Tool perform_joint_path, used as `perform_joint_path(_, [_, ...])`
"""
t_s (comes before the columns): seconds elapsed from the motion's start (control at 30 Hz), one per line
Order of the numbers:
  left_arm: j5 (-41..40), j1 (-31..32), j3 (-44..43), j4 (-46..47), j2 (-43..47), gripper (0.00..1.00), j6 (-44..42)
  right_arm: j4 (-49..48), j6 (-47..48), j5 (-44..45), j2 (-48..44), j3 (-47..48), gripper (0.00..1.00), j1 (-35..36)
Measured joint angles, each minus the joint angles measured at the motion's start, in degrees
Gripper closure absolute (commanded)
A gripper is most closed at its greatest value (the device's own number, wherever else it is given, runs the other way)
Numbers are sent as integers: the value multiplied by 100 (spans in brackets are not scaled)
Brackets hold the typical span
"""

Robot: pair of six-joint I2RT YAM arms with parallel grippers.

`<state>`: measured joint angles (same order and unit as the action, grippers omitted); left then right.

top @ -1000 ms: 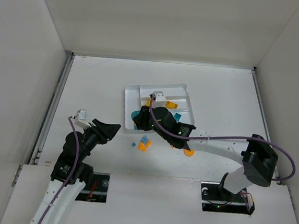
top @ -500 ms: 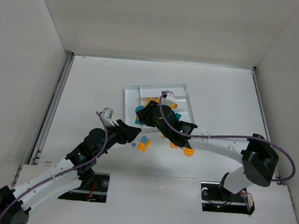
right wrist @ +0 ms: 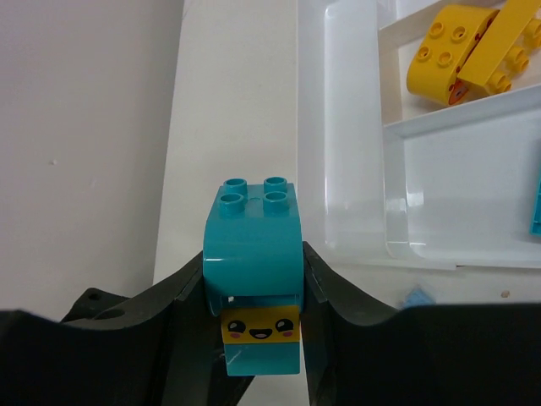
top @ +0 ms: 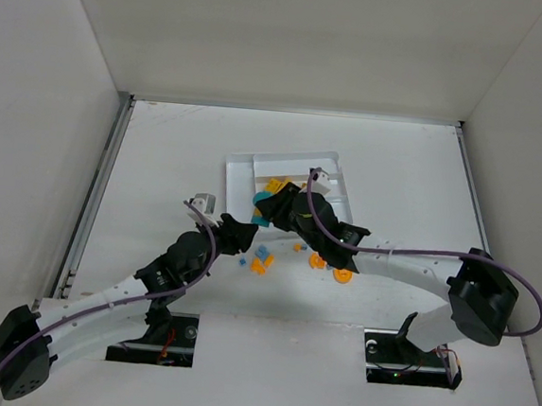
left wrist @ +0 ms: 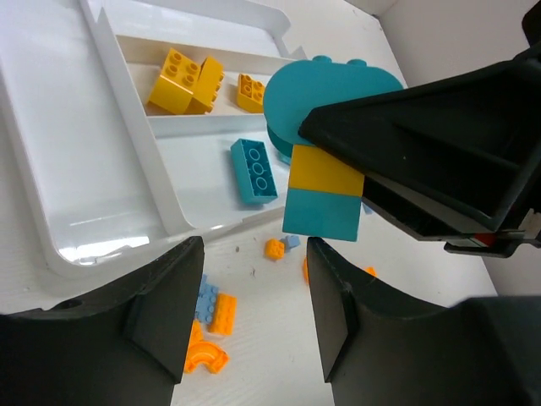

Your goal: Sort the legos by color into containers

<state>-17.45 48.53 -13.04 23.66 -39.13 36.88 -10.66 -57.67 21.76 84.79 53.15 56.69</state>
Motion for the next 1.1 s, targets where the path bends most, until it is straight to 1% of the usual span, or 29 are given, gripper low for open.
perform_joint_path(0.37, [-42,319,-105,527,-411,51,-210,-256,-304,-170,-90,-330,78,-155])
perform_joint_path(0.6, [-33,313,-293,763,-756,51,-258,-313,-372,-286,-94,-343,78,-160])
perform_joint_path(0.7, [-31,310,-444,855,-988,54,-304,-343,-409,-343,-101,-350,78,-160])
perform_joint_path(0.8, [-33,313,-509,933,-1143,61,-345,-442,-459,-398,-140,-442,78,-160])
perform_joint_path(0.93, [-26,313,-511,977,-1235,62,-361,-496,-527,-424,-162,-551,78,-162])
perform_joint_path(1.03, [-31,319,-511,975,-1241,66,-367,-531,-544,-426,-195,-608,78,-162])
perform_joint_path(1.1, [-17,323,-511,997,-1241,67,-372,-529,-538,-426,-243,-629,78,-192])
